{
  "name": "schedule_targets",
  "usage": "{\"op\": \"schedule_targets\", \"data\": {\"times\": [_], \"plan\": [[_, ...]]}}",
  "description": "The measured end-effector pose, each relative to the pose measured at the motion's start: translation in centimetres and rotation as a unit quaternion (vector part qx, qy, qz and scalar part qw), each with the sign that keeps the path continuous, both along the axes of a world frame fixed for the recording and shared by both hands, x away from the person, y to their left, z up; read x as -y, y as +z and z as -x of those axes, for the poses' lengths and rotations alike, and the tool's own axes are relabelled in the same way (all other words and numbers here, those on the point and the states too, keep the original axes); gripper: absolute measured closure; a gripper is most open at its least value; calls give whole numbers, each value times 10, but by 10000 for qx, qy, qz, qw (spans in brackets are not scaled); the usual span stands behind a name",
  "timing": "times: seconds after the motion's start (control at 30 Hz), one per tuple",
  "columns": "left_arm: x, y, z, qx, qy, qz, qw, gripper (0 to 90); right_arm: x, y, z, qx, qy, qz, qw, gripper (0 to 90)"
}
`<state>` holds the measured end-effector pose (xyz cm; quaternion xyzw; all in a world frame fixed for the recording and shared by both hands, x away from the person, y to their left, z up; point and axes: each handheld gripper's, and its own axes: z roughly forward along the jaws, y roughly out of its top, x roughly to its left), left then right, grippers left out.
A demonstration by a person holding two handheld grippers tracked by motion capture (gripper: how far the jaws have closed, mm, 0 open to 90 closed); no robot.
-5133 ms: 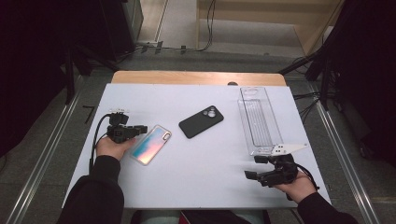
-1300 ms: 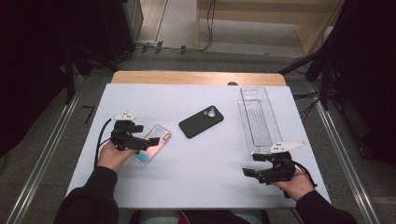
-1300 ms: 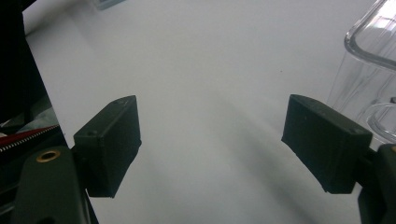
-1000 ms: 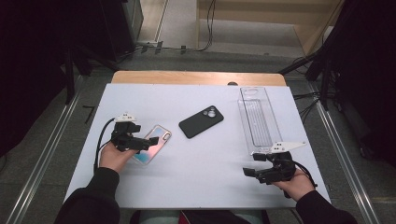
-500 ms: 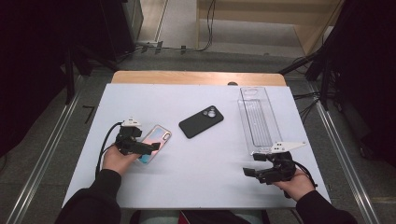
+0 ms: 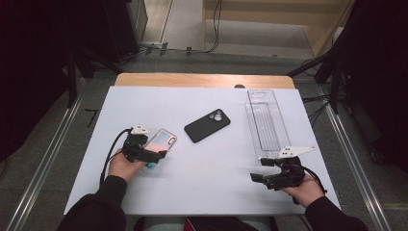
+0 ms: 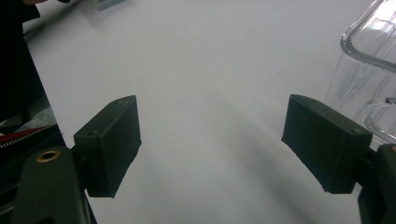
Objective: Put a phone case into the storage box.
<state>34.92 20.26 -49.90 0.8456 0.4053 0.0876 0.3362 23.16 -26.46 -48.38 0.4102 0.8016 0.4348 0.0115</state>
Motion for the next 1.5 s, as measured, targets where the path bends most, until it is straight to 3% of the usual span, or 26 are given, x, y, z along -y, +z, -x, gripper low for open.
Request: {"op": "schedule_targets", "data": {"times": [0.1,0.37,0.67,0.7,1.0,1.13,1.2,1.37,1.5], "plan": [[2,-3,3,170,70,-16,9998,0,0,0,0,-6,2,27,10000,174],[10,-8,10,518,-31,-523,9973,2,0,0,0,14,9,21,10000,174],[7,-8,14,714,222,-427,9963,108,0,0,0,23,-2,22,10000,174],[7,-8,15,753,239,-404,9961,164,0,0,0,15,-7,32,10000,174],[6,-7,14,709,307,-346,9964,170,0,0,0,21,29,-10,10000,174],[2,-2,11,434,507,-67,9977,171,1,1,1,42,31,-30,10000,174],[-1,0,10,374,540,-85,9978,171,1,1,1,39,33,-42,10000,175],[-5,9,10,374,561,84,9977,172,0,1,1,41,37,-40,10000,176],[-2,16,13,423,466,9,9980,171,1,1,1,43,14,-73,10000,176]]}}
